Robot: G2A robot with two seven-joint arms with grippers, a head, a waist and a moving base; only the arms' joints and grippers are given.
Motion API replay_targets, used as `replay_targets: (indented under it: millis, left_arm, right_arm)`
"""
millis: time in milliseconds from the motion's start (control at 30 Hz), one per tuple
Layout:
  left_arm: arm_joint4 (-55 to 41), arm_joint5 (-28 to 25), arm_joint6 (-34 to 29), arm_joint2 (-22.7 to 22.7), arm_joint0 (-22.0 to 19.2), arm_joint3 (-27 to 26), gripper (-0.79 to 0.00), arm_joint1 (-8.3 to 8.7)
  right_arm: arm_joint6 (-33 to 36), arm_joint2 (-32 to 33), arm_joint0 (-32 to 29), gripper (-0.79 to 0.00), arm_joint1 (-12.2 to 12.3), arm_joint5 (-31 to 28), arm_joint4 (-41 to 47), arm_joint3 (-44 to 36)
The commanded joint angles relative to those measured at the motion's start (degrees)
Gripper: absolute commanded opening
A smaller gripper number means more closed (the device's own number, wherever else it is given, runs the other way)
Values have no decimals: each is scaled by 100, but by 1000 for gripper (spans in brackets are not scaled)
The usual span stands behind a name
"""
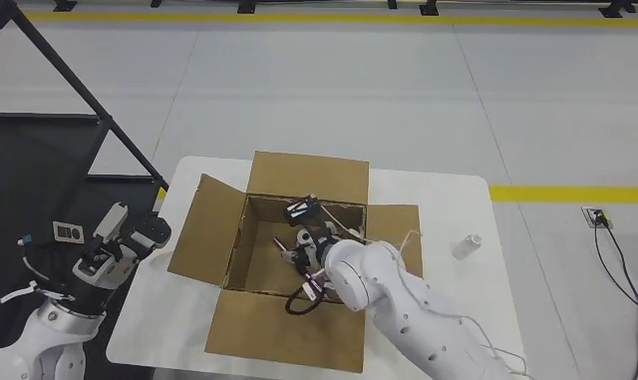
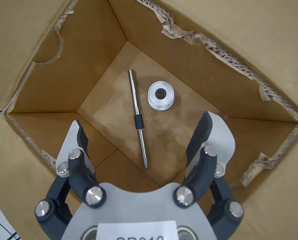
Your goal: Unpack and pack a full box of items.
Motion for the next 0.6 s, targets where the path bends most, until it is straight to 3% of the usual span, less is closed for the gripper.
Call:
replay_targets:
  millis: [0, 433, 467, 567]
  left_arm:
    - [0, 0, 0, 0, 0, 0, 0, 0]
    - [0, 0, 0, 0, 0, 0, 0, 0]
    - [0, 0, 0, 0, 0, 0, 0, 0]
    - [0, 0, 0, 0, 0, 0, 0, 0]
  right_arm:
    - [-174, -173, 178, 0, -131, 82, 147, 562]
    - [-1416, -741, 766, -3, -817, 302, 585, 2587]
    - [-1461, -766, 790, -92, -859, 295, 605, 2686]
    - [-1558, -818, 873, -129, -979, 299, 651, 2963]
